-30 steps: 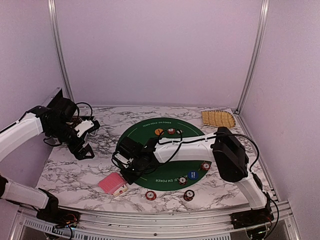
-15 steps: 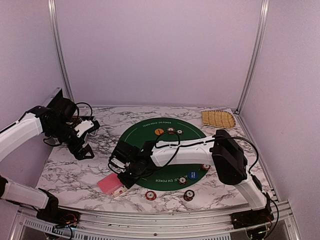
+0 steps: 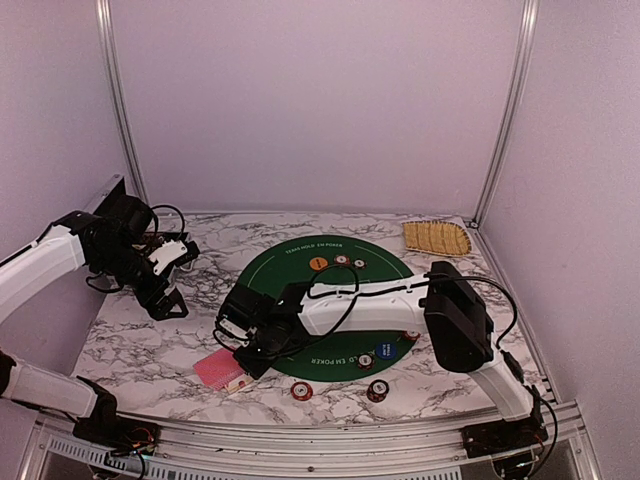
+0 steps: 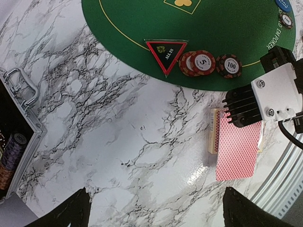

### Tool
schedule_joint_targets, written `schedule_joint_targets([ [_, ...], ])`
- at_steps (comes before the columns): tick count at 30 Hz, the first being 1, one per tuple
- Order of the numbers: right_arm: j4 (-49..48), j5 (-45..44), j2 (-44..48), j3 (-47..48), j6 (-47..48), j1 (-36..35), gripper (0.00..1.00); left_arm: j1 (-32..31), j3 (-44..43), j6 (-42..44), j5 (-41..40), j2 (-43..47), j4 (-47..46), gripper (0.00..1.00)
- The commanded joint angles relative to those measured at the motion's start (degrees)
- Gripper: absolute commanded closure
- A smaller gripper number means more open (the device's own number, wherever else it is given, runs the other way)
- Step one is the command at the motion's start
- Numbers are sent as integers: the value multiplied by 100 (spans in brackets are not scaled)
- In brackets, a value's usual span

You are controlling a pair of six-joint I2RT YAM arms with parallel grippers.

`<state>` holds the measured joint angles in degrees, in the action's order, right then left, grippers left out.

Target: Distribute texas hold em gaming equipment

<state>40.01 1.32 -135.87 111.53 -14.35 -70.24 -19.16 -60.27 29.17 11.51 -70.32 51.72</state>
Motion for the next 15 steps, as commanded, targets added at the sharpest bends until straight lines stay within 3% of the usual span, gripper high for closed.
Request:
schedule_joint_targets([
  [1, -25, -51, 61, 151, -31, 45, 100, -24, -121, -18, 176, 59, 180, 1],
  [15, 77, 225, -360, 747, 127, 256, 98, -26, -91, -67, 371, 161, 177, 1],
])
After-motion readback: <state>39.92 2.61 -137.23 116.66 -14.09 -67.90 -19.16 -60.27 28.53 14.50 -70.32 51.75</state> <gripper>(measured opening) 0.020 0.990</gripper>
